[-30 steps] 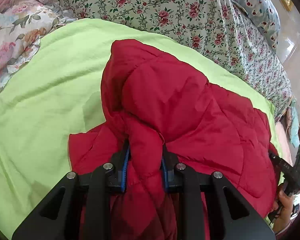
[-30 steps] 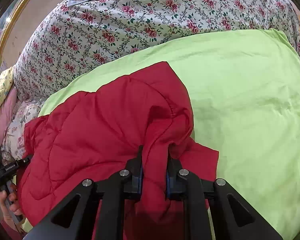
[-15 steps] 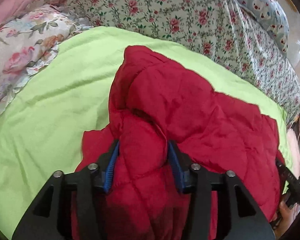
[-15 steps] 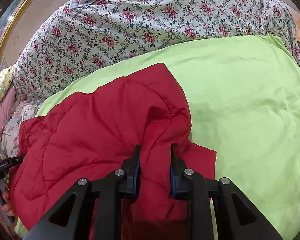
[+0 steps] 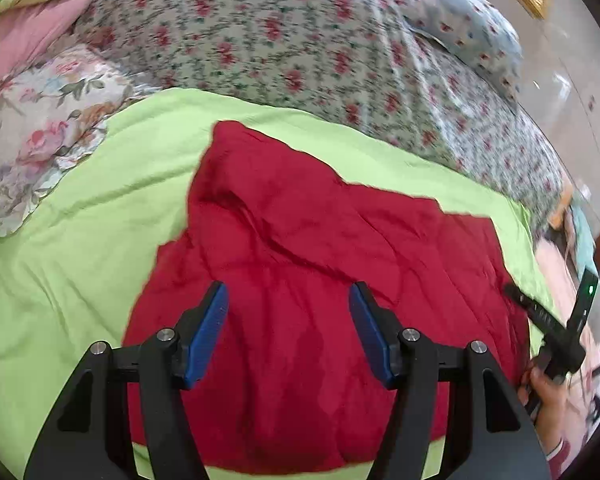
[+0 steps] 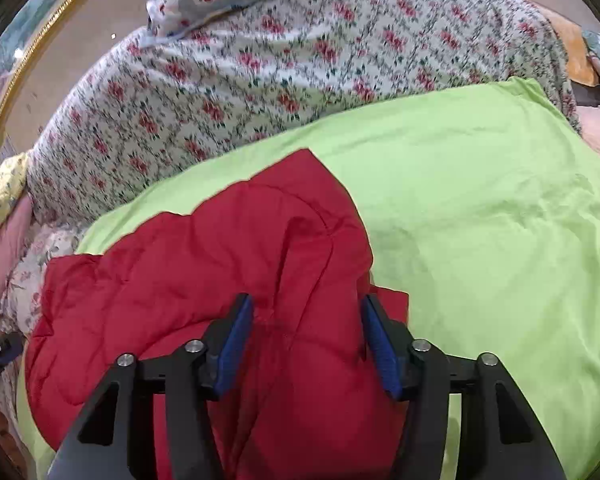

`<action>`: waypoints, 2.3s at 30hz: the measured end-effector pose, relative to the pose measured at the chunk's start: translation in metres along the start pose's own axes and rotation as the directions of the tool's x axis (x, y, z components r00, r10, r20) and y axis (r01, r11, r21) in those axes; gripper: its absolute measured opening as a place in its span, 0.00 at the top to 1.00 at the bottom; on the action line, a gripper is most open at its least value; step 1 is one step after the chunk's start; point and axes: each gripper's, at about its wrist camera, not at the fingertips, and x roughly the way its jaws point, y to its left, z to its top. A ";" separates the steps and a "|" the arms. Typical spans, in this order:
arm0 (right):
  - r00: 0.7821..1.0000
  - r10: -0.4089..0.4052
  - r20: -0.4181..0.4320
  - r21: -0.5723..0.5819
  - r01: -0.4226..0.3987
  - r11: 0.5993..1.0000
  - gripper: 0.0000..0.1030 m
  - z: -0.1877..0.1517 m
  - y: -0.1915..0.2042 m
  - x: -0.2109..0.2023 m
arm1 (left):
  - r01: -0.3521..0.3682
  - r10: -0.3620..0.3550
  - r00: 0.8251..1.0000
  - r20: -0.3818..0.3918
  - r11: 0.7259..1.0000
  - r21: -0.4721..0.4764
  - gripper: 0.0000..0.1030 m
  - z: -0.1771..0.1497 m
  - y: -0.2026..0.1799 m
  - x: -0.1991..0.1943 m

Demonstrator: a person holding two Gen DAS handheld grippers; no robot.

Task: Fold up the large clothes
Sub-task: 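Press and smooth the folded coat bundle with both open grippers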

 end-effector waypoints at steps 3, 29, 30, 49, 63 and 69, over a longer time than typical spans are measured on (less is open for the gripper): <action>1.000 0.013 0.026 0.004 -0.013 1.000 0.41 -0.004 0.003 -0.017 | 0.027 -0.026 1.000 -0.015 0.999 0.025 0.40 -0.010 -0.012 -0.005; 0.990 0.021 -0.141 -0.352 -0.070 0.933 0.29 -0.081 0.101 -0.039 | 0.018 0.000 0.995 -0.099 0.983 0.183 0.31 -0.067 -0.060 -0.011; 0.990 0.017 -0.141 -0.349 -0.065 0.935 0.29 -0.080 0.100 -0.036 | 0.009 0.010 0.995 -0.103 0.983 0.182 0.31 -0.067 -0.060 -0.006; 0.992 0.007 -0.126 -0.347 -0.051 0.937 0.29 -0.075 0.106 -0.035 | -0.048 0.075 0.987 -0.142 0.982 0.185 0.20 -0.067 -0.062 0.040; 0.997 0.018 -0.071 -0.303 -0.039 0.952 0.29 -0.080 0.081 -0.020 | -0.149 0.161 0.985 -0.065 0.976 0.158 0.20 -0.051 -0.053 0.021; 0.998 0.021 -0.062 -0.306 -0.039 0.951 0.29 -0.083 0.078 -0.023 | -0.161 0.175 0.981 -0.079 0.974 0.161 0.18 -0.049 -0.047 0.042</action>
